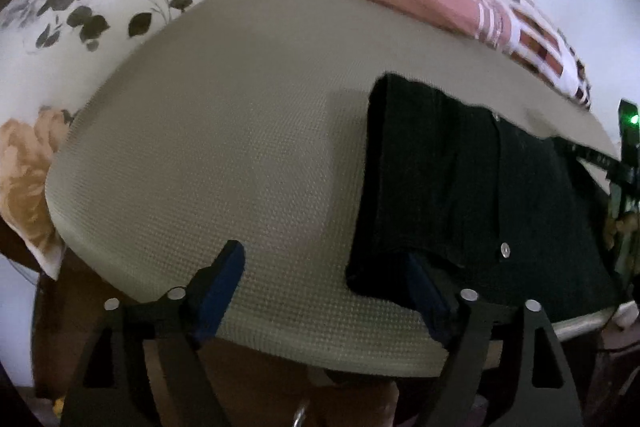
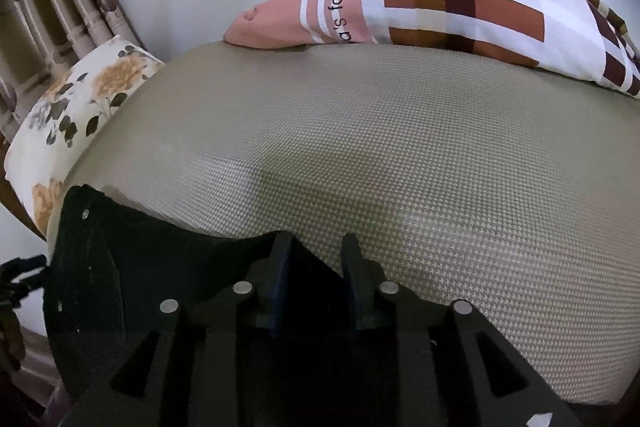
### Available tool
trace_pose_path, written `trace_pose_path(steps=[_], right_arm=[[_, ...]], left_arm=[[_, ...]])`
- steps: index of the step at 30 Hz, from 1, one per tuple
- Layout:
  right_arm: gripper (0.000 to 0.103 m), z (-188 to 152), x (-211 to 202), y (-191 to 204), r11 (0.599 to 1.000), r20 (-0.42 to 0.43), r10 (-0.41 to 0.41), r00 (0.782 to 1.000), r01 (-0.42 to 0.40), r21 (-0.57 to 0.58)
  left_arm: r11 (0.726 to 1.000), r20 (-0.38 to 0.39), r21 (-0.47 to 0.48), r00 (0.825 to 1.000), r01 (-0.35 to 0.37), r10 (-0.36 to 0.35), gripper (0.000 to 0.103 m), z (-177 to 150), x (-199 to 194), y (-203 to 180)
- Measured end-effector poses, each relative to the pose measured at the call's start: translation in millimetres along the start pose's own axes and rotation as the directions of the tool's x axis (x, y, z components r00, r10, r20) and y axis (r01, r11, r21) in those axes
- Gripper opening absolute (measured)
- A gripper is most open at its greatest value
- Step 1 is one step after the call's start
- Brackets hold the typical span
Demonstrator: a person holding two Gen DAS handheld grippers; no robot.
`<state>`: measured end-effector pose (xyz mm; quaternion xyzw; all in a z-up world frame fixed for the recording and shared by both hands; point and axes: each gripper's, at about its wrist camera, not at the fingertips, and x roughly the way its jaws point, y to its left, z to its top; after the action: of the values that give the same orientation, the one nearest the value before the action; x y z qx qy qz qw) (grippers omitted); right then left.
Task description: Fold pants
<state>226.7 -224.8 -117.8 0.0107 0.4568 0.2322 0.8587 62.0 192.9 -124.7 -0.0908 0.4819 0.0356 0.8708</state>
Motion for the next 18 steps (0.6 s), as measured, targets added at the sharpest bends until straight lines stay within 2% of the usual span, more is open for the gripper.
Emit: trace_pose_path(steps=[1,2,4,5,8,10,13,15,16,18], right_arm=[[0.023,0.1,-0.1,0.3,1.0,0.0,-0.001,1.0,0.001,-0.001],[0.026,0.0,-0.1,0.1,1.0,0.001,-0.001,1.0,0.001,-0.002],[0.029,-0.4,-0.8,-1.0,1.0,0.004,-0.006,1.0,0.006,0.001],[0.03,-0.2,-1.0,-1.8,1.0,0.004,-0.002,1.0,0.002,0.002],[0.031,0.2,-1.5,-4.9,1.0,0.001,0.018,1.0,-0.018,0.014],[0.032,0.3,-1.7,-4.0,1.0,0.0,0.017,1.0,-0.017,0.01],[0.034,0.4,-2.2,-4.1,1.0,0.0,0.023,1.0,-0.023,0.012],[0.036,1.5,-2.3,-5.9,0.999,-0.004,0.041,0.999,-0.041,0.022],[0.036,2.2,-2.1,-7.4,0.998,-0.005,0.051,0.999,-0.051,0.027],[0.037,3.4,-2.3,-11.3,0.996,-0.009,0.076,0.997,-0.076,0.046]], left_arm=[[1.0,0.0,0.004,1.0,-0.012,0.012,0.092,0.6,-0.5,2.1],[1.0,-0.006,-0.003,1.0,0.0,0.0,0.092,2.3,-1.0,4.8],[0.996,-0.02,-0.053,0.997,0.077,-0.078,0.092,4.1,-3.2,12.8],[0.982,-0.02,-0.099,0.986,0.16,-0.163,0.092,5.6,-4.9,20.2],[0.92,-0.002,-0.233,0.945,0.316,-0.326,0.092,7.8,-2.9,44.0],[0.884,-0.001,-0.303,0.928,0.356,-0.374,0.092,8.4,1.4,55.9],[0.87,0.033,-0.339,0.928,0.359,-0.37,0.092,11.4,-5.1,66.7],[0.838,0.016,-0.392,0.914,0.378,-0.405,0.092,12.2,-2.3,76.5],[0.832,0.024,-0.406,0.915,0.377,-0.403,0.092,12.4,-4.8,78.8],[0.878,0.057,-0.357,0.945,0.319,-0.321,0.092,15.9,-20.8,73.5]])
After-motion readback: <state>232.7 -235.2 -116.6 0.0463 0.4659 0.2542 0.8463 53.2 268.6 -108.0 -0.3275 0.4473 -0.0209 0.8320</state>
